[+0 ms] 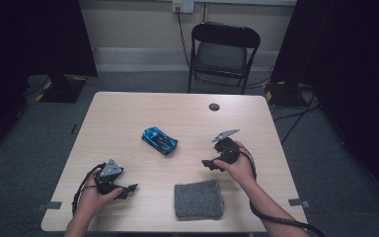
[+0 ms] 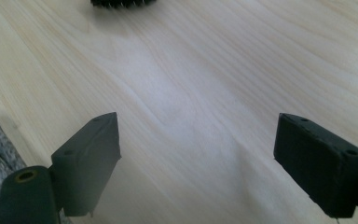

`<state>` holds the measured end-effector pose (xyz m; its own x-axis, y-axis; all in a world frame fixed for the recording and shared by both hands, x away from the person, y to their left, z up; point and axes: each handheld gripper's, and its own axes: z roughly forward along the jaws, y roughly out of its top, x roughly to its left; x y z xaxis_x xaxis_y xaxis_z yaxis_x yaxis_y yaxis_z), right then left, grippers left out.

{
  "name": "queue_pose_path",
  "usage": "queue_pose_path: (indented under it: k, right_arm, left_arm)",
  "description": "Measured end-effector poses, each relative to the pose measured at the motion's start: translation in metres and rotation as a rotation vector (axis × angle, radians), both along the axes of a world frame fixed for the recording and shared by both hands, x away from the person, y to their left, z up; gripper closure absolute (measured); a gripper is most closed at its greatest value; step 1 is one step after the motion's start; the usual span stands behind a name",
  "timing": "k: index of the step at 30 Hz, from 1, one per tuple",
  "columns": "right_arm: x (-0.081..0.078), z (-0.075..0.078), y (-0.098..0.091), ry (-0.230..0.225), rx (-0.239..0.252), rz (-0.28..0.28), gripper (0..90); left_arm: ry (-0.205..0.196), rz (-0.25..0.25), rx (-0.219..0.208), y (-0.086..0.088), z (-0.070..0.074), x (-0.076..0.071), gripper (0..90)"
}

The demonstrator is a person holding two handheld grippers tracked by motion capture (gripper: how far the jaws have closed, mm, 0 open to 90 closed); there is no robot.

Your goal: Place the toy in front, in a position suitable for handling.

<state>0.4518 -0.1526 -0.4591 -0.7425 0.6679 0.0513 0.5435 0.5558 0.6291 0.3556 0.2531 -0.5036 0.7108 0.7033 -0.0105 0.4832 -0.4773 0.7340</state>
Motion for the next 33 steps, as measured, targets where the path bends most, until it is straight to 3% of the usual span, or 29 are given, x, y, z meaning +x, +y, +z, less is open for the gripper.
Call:
queue_pose_path:
  k: [11,13,33]
  right_arm:
    - [0.011,0.011,0.035,0.002,0.038,0.03,13.7]
    - [0.015,0.013,0.041,-0.005,0.025,0.037,13.7]
    - [0.031,0.01,0.089,0.007,0.066,0.06,13.4]
  left_arm:
    - [0.001,-0.001,0.002,0.0,0.0,0.0,14.3]
    - [0.001,-0.001,0.002,0.0,0.0,0.0,14.3]
    - [0.001,-0.001,0.002,0.0,0.0,0.0,14.3]
